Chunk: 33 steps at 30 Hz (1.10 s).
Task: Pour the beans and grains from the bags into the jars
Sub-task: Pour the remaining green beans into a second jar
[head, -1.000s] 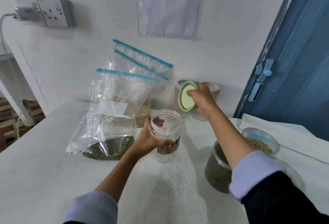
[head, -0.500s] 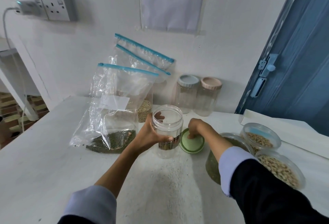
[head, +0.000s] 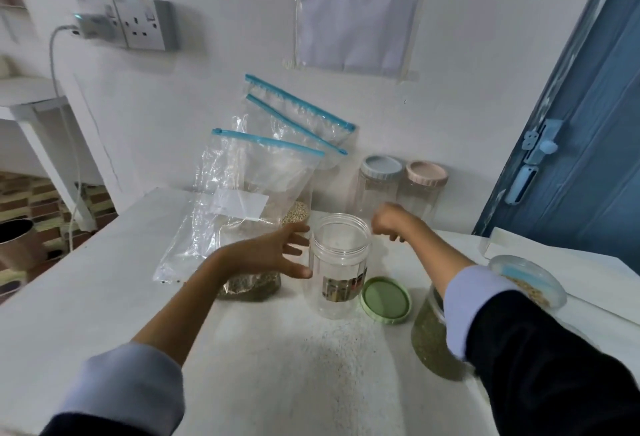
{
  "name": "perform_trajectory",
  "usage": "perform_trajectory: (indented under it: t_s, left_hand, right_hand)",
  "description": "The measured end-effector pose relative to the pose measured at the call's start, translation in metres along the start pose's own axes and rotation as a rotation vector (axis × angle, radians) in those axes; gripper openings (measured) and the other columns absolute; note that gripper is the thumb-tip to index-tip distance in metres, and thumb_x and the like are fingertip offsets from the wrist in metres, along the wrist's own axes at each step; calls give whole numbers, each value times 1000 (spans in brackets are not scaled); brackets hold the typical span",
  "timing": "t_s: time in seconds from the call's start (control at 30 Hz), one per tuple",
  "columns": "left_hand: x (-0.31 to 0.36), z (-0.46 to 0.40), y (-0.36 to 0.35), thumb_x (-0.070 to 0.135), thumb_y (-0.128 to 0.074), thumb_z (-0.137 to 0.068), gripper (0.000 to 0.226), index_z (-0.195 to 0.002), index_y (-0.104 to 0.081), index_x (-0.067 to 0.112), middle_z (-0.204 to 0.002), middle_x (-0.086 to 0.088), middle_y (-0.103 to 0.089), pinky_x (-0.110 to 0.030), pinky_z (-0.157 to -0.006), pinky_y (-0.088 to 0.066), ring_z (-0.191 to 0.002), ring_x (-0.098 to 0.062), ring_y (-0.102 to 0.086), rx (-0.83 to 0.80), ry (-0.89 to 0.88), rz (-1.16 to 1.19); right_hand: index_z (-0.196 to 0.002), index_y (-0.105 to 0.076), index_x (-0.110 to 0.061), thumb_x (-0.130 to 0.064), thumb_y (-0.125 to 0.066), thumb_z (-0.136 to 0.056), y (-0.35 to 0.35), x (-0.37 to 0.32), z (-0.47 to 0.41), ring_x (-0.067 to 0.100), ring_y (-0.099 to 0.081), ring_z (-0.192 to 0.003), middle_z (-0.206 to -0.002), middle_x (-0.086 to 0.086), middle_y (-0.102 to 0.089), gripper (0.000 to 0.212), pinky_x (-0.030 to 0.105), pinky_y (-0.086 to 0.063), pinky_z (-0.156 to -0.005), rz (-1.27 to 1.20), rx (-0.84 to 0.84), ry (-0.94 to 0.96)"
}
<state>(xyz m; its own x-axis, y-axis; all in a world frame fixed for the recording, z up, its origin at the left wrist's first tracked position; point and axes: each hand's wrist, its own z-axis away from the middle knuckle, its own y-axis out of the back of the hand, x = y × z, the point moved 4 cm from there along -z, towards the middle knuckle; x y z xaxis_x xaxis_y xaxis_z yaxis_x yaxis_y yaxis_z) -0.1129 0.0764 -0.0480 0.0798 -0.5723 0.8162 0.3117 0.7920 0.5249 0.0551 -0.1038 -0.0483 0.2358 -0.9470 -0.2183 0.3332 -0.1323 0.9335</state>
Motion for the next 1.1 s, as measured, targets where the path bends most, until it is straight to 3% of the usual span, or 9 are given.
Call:
perform_trajectory:
  t_s: [0.13,0.23,0.37,0.47,0.6,0.8,0.9,0.97,1.1]
  left_hand:
    - [39,16,57,19,-66,-88,40,-125,-52,12,-117,-3,-66,-33,-92,-53,-101,-18,-67,-82,43,-133]
    - [65,12,99,17,-54,-94,20,-112,-59,8,-105,-6,-71,-29,-81,-55,-92,-21,-70,15,-19,-152]
    - [57,-10,147,16,-54,-95,17,-104,-62,4,-98,-8,-71,-21,-65,-52,-76,-17,-67,339,-34,-125]
    - [21,-24,176,11,-55,-93,8,-91,-59,5,-94,-15,-65,-24,-57,-45,-69,-20,-60,681,0,-73]
    - [-34,-35,207,14,-56,-93,31,-118,-55,-4,-119,-22,-57,-38,-94,-41,-113,-39,-51,1001,167,-176]
    - [-67,-46,214,26,-49,-98,56,-142,-29,-3,-146,-17,-35,-37,-108,-31,-132,-32,-38,909,297,146]
    - [-70,-45,225,21,-55,-94,38,-125,-51,-1,-126,-15,-55,-34,-85,-50,-107,-31,-56,1008,179,252]
    - [-62,-42,228,12,-55,-93,17,-103,-62,1,-101,-8,-62,-22,-59,-41,-80,-21,-53,1024,76,341]
    - [-35,-32,228,11,-56,-93,16,-77,-58,13,-79,1,-61,-24,-64,-43,-69,-14,-54,972,-92,419]
  right_hand:
    - [-87,-63,-6,-5,-49,-89,61,-37,3,20,-54,-61,-84,13,-62,14,22,-36,-50,-505,222,144]
    - [-73,-56,-15,-8,-51,-91,84,-69,3,14,-53,-60,-84,9,-62,20,23,-41,-52,-704,281,227]
    - [-87,-59,-7,-9,-54,-90,92,-106,-10,22,-52,-81,-91,12,-55,7,28,-43,-62,-653,337,283]
    - [-106,-61,0,-15,-58,-91,93,-127,-23,22,-52,-90,-95,10,-56,22,28,-42,-76,-539,364,300]
    - [-101,-64,3,-14,-56,-90,91,-146,-36,27,-59,-98,-102,16,-64,22,29,-46,-81,-441,319,301]
    - [-99,-66,7,-8,-57,-86,95,-170,-45,23,-60,-94,-106,19,-67,23,30,-48,-79,-369,273,340]
    - [-89,-63,6,-8,-60,-82,97,-178,-46,18,-54,-79,-98,22,-65,16,26,-42,-65,-395,230,341]
    - [-95,-66,7,-9,-64,-82,98,-184,-46,18,-55,-80,-102,20,-67,21,26,-43,-67,-394,207,364]
    - [-84,-58,-7,-14,-66,-85,105,-197,-37,15,-49,-69,-79,10,-54,10,21,-36,-56,-400,199,423]
